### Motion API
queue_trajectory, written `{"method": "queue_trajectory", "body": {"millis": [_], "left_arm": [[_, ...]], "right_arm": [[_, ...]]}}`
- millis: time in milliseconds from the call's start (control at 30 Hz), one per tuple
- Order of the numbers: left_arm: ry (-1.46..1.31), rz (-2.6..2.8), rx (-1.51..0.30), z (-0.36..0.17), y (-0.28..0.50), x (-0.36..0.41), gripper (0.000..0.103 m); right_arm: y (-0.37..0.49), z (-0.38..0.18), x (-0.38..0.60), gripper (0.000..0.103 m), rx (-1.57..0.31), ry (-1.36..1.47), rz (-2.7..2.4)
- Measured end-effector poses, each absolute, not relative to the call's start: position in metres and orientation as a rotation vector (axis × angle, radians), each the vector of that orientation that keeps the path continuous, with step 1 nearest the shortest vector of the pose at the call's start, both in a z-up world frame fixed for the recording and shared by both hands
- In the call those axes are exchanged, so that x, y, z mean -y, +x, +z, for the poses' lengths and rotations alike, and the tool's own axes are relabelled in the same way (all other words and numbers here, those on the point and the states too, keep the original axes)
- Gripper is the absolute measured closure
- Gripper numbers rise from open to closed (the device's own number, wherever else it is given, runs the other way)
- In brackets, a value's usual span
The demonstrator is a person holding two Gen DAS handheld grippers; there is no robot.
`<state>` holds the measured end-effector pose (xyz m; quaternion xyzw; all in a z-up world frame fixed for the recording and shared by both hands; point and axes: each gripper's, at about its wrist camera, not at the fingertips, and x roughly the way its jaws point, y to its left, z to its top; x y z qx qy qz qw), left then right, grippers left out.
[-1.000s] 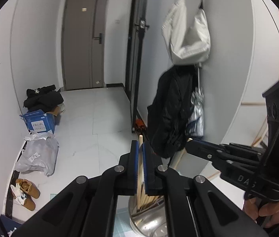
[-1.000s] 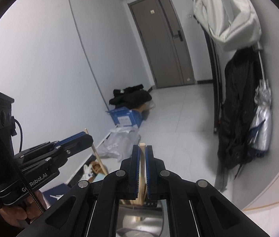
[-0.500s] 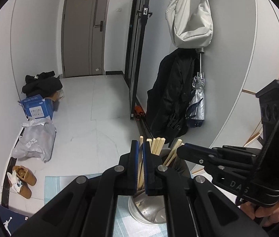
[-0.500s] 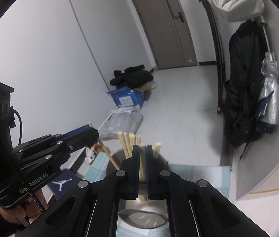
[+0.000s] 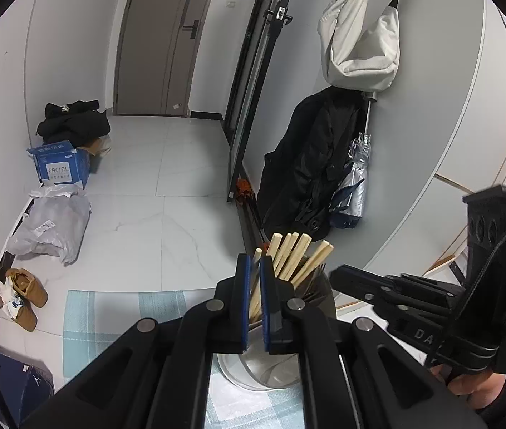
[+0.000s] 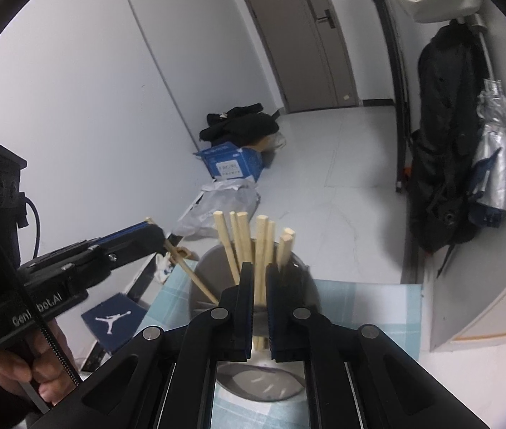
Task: Organize utensils
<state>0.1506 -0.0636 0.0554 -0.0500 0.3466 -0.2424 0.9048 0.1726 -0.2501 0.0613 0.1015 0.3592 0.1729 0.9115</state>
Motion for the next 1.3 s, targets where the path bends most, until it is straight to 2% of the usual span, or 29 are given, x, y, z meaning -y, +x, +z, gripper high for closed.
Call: {"method": "queue_trajectory", "body": {"millis": [133, 200, 233, 367, 533, 600, 633, 700, 800, 1067, 1167, 1300], "left_arm": [[-0.117, -0.458, -0.721, 0.063, 0.144, 0.062, 0.098], [-0.13, -0.445, -0.724, 0.066, 0.141, 0.06, 0.092], [-0.135, -0.432, -0.72, 0.069, 0.136, 0.06, 0.09], [-0.154, -0.396, -0.683, 0.082, 0.118, 0.054, 0.067], [-0.159, -0.347, -0.606, 0.105, 0.088, 0.048, 0.05], [-0.15, -0.324, -0.573, 0.113, 0.078, 0.048, 0.038], [-0.15, -0.316, -0.554, 0.117, 0.071, 0.047, 0.036], [-0.157, -0.297, -0.521, 0.124, 0.057, 0.044, 0.025], [-0.174, -0.27, -0.481, 0.13, 0.043, 0.039, 0.016], [-0.183, -0.219, -0.399, 0.126, 0.015, 0.029, 0.001], [-0.181, -0.203, -0.379, 0.119, 0.009, 0.028, 0.001], [-0.159, -0.186, -0.375, 0.107, 0.003, 0.026, 0.001]], "right_arm": [[0.156, 0.07, 0.266, 0.095, -0.715, 0.218, 0.32], [0.146, 0.076, 0.27, 0.088, -0.698, 0.215, 0.3], [0.142, 0.079, 0.272, 0.081, -0.689, 0.215, 0.292], [0.12, 0.095, 0.277, 0.066, -0.631, 0.217, 0.28], [0.086, 0.12, 0.275, 0.052, -0.544, 0.201, 0.275], [0.071, 0.129, 0.272, 0.046, -0.501, 0.191, 0.277], [0.064, 0.133, 0.271, 0.04, -0.482, 0.187, 0.277], [0.051, 0.138, 0.27, 0.037, -0.45, 0.183, 0.276], [0.037, 0.144, 0.266, 0.032, -0.423, 0.184, 0.276], [-0.003, 0.146, 0.256, 0.016, -0.352, 0.153, 0.272], [-0.016, 0.143, 0.253, 0.01, -0.328, 0.131, 0.267], [-0.031, 0.134, 0.251, 0.008, -0.301, 0.108, 0.257]]}}
